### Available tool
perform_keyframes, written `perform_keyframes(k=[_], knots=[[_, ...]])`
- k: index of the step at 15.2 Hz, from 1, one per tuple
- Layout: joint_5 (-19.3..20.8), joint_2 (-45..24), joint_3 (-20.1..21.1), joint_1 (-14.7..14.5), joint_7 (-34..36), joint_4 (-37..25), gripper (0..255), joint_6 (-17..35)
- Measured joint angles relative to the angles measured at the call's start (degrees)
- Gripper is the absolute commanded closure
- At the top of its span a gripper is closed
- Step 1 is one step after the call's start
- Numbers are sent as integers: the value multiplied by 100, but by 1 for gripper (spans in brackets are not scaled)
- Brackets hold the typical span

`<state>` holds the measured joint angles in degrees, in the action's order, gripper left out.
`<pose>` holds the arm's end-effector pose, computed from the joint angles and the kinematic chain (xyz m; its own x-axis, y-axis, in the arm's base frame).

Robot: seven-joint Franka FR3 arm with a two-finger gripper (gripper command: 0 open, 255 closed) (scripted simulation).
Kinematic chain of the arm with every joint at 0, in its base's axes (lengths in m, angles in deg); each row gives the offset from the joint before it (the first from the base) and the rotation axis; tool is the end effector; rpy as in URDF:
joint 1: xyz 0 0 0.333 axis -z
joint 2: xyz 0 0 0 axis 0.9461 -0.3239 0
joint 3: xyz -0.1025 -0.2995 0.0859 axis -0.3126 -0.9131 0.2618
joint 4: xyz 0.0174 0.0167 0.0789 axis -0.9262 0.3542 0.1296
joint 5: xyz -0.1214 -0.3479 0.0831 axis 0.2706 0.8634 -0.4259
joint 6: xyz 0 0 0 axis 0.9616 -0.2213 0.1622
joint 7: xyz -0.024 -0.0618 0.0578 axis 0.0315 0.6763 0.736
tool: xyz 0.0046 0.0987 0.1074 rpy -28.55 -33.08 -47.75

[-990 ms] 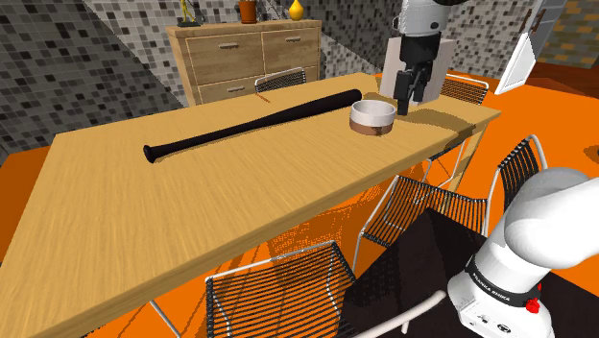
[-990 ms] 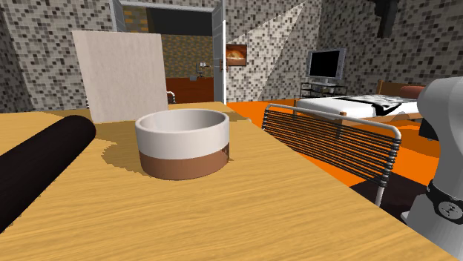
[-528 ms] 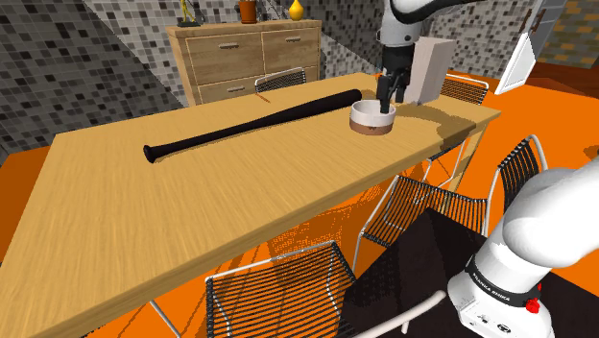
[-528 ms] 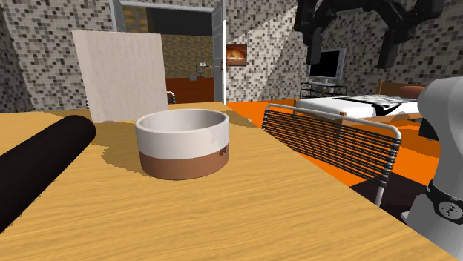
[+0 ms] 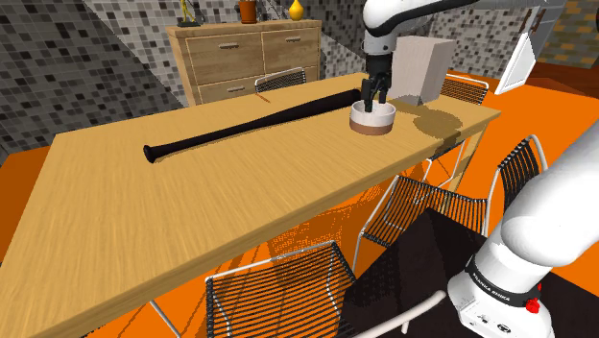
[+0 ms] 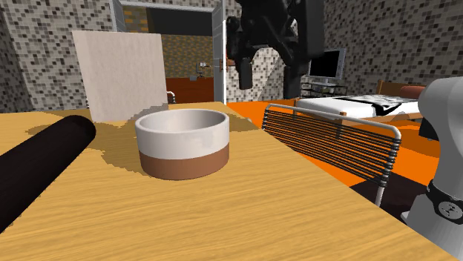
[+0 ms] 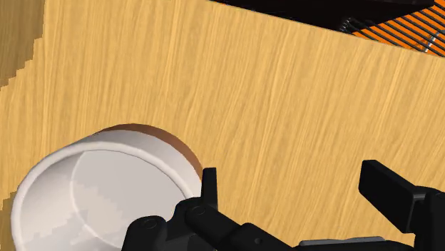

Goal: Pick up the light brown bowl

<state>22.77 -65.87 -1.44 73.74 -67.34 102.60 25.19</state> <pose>0.4712 -0.1117 0.5085 0.9893 0.1103 -0.0953 0.1126 -0.9935 0.0190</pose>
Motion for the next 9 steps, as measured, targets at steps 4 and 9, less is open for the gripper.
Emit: perform_keyframes(k=[4,9], knots=[[-192,-909,-165,104,-317,-718,0,132],[-449,-1916,-261,256,-612,-1624,0,155]])
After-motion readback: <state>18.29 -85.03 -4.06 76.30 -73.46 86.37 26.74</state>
